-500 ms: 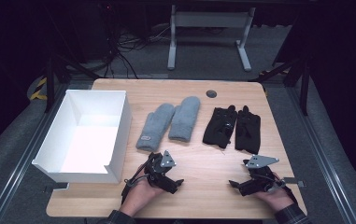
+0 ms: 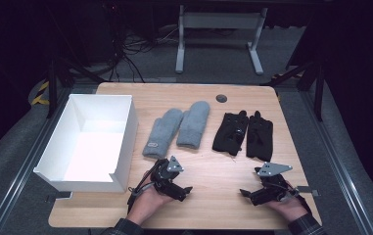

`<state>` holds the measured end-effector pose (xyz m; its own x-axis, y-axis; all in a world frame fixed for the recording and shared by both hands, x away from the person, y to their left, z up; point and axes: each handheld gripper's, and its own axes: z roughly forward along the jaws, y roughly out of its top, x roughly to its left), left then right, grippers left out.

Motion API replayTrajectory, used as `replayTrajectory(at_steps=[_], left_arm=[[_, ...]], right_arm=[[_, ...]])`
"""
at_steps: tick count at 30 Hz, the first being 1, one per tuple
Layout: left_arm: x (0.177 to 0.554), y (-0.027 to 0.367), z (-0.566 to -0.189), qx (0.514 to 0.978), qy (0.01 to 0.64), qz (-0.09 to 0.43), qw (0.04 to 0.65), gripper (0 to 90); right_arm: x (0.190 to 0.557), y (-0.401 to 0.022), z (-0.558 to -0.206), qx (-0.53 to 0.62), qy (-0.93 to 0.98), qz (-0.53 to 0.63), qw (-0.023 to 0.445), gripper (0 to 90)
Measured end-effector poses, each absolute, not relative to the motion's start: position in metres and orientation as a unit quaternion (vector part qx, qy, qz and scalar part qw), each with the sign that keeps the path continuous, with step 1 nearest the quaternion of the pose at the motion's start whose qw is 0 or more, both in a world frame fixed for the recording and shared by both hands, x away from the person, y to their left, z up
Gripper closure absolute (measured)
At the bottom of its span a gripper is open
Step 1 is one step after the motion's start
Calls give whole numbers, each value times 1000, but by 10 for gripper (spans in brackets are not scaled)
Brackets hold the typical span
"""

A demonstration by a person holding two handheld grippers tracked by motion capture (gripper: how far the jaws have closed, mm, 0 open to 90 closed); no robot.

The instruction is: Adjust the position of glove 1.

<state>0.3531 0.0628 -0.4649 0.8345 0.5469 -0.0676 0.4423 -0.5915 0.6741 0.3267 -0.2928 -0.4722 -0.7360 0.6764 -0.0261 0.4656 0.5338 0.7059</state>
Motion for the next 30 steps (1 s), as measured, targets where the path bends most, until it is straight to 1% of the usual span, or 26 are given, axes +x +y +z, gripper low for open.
replayTrajectory(at_steps=[6,13,24,29,30], left_arm=[[356,61,-457,887,280,84,357,22],[361,58,-442,877,289,98,372,27],[387,48,-425,872,295,117,373,56],[401,46,-417,867,300,127,377,107],[403,46,-415,867,301,128,377,132]], right_arm=[[327,-293,-472,330,863,352,149,0],[327,-293,-472,330,863,352,149,1],[327,-293,-472,331,863,352,149,1],[327,-293,-472,331,863,352,149,1],[327,-293,-472,331,863,352,149,1]])
